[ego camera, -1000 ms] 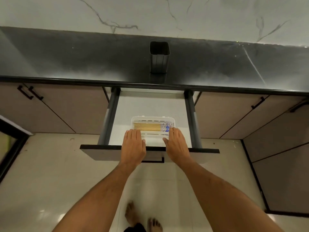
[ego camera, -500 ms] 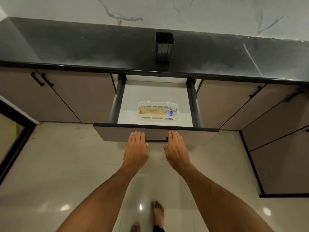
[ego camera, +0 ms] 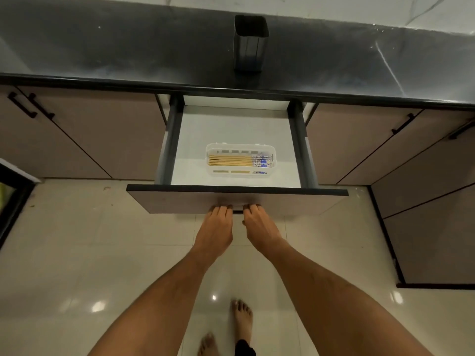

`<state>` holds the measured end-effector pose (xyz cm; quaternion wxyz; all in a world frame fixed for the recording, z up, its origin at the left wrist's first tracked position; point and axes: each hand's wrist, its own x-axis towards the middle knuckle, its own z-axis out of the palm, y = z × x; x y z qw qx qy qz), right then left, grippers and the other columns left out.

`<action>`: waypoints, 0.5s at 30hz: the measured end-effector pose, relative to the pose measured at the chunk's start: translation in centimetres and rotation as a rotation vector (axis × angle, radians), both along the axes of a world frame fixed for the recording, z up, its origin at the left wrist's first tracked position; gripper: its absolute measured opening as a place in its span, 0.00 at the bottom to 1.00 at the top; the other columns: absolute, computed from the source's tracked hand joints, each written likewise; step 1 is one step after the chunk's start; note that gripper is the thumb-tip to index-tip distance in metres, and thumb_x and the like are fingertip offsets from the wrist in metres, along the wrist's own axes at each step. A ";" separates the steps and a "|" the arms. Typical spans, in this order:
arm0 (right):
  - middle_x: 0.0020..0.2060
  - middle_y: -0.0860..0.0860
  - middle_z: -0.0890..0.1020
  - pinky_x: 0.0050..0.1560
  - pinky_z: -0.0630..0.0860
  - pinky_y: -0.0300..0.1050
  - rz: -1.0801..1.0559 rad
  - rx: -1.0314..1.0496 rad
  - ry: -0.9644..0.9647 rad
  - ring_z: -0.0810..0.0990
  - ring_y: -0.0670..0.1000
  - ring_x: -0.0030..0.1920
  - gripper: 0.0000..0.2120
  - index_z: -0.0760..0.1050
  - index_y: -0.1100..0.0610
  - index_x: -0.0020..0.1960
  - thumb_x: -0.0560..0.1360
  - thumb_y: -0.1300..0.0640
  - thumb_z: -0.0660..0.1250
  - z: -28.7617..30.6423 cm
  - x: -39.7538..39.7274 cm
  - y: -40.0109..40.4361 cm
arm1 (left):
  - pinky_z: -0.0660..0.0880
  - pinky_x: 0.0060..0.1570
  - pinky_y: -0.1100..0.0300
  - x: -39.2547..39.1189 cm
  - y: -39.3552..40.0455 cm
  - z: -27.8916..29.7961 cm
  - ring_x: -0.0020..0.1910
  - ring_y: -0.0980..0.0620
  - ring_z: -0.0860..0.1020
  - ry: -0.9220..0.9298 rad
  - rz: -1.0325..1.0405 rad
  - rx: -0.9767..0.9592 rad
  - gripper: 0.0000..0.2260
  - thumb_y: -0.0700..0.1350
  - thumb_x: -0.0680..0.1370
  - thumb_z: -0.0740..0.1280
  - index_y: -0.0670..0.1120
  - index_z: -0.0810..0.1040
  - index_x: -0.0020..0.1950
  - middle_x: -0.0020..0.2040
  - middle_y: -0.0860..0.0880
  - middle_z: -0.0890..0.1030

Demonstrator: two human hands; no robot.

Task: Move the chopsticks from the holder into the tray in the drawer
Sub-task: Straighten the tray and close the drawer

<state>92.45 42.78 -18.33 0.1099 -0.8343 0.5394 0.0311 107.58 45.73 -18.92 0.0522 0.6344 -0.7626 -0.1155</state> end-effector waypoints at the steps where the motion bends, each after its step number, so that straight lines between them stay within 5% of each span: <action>1: 0.63 0.58 0.78 0.69 0.72 0.49 0.006 0.022 -0.003 0.75 0.57 0.63 0.16 0.73 0.61 0.68 0.81 0.60 0.66 -0.3 0.1 -0.5 | 0.69 0.70 0.52 -0.1 -0.5 -0.4 0.62 0.45 0.78 0.007 -0.017 0.008 0.19 0.40 0.78 0.68 0.42 0.75 0.69 0.64 0.43 0.80; 8: 0.57 0.56 0.83 0.58 0.80 0.51 -0.008 0.198 0.042 0.83 0.57 0.55 0.15 0.79 0.56 0.64 0.77 0.62 0.70 -1.2 0.4 -4.0 | 0.64 0.72 0.60 0.2 -3.9 -3.2 0.71 0.48 0.70 -0.013 -0.128 0.202 0.22 0.43 0.82 0.62 0.49 0.65 0.77 0.74 0.46 0.70; 12: 0.55 0.56 0.83 0.58 0.79 0.53 -0.014 0.246 0.067 0.82 0.58 0.55 0.12 0.80 0.57 0.62 0.79 0.60 0.68 -1.8 0.6 -5.9 | 0.54 0.78 0.47 0.2 -5.7 -4.2 0.78 0.41 0.61 -0.206 -0.204 0.166 0.29 0.38 0.82 0.61 0.44 0.55 0.81 0.79 0.42 0.62; 15: 0.58 0.57 0.82 0.61 0.77 0.52 0.025 0.218 0.074 0.81 0.59 0.56 0.17 0.78 0.57 0.65 0.77 0.62 0.70 -2.3 0.7 -8.0 | 0.52 0.79 0.45 -0.5 -7.8 -5.1 0.76 0.39 0.61 -0.392 -0.203 0.110 0.30 0.37 0.80 0.64 0.41 0.56 0.80 0.77 0.40 0.64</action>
